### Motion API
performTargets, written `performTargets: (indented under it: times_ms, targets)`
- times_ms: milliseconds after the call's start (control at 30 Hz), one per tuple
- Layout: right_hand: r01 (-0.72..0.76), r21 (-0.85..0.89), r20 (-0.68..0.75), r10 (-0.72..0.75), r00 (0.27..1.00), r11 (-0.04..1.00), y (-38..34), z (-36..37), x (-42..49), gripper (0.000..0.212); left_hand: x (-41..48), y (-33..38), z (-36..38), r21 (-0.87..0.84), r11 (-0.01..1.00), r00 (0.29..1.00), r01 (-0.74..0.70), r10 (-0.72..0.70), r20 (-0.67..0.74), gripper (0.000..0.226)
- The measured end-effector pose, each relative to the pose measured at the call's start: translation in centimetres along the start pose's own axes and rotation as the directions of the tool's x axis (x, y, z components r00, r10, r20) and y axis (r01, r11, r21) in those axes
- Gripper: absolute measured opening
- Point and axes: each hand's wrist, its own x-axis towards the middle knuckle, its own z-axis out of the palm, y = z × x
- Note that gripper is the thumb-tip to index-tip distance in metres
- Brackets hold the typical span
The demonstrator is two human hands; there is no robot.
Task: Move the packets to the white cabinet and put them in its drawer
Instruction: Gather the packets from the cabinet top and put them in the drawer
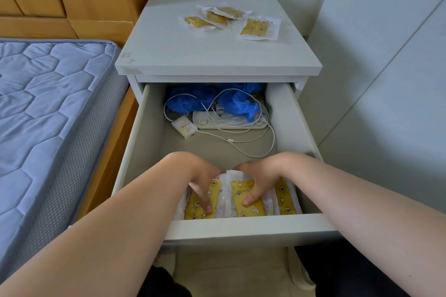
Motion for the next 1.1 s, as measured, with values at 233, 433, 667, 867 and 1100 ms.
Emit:
performTargets:
  times_ms: [233, 433, 667, 867, 1100]
  targets:
    - [0.024, -0.132, -0.039, -0.030, 0.999, 0.991, -0.7, 0.7, -0.7, 0.081, -0.2, 0.2, 0.1, 0.039, 0.999, 0.997, 0.002, 0.001, -0.072, 0.078]
    - [0.049, -0.125, -0.076, -0.059, 0.995, 0.991, -1.0, 1.9, -0.6, 0.090, 0.0, 0.7, 1.0, 0.076, 0.997, 0.999, -0.004, 0.000, 0.052, 0.098]
    - [0.009, 0.038, -0.047, -0.007, 0.999, 0.999, 0.1, 1.5, 0.4, 0.086, -0.2, 0.3, 0.5, 0.012, 1.000, 0.998, -0.021, 0.020, 0.066, 0.085]
    - [0.034, 0.067, -0.024, -0.032, 0.999, 0.997, 0.2, 1.3, 0.5, 0.075, -0.3, 0.1, 0.8, -0.055, 0.998, 0.999, -0.029, 0.030, 0.028, 0.086]
    - [0.055, 0.140, -0.118, -0.039, 0.992, 0.989, 0.6, 0.6, -0.4, 0.087, -1.0, -0.5, 0.3, -0.144, 0.987, 0.996, -0.067, 0.057, -0.072, 0.084]
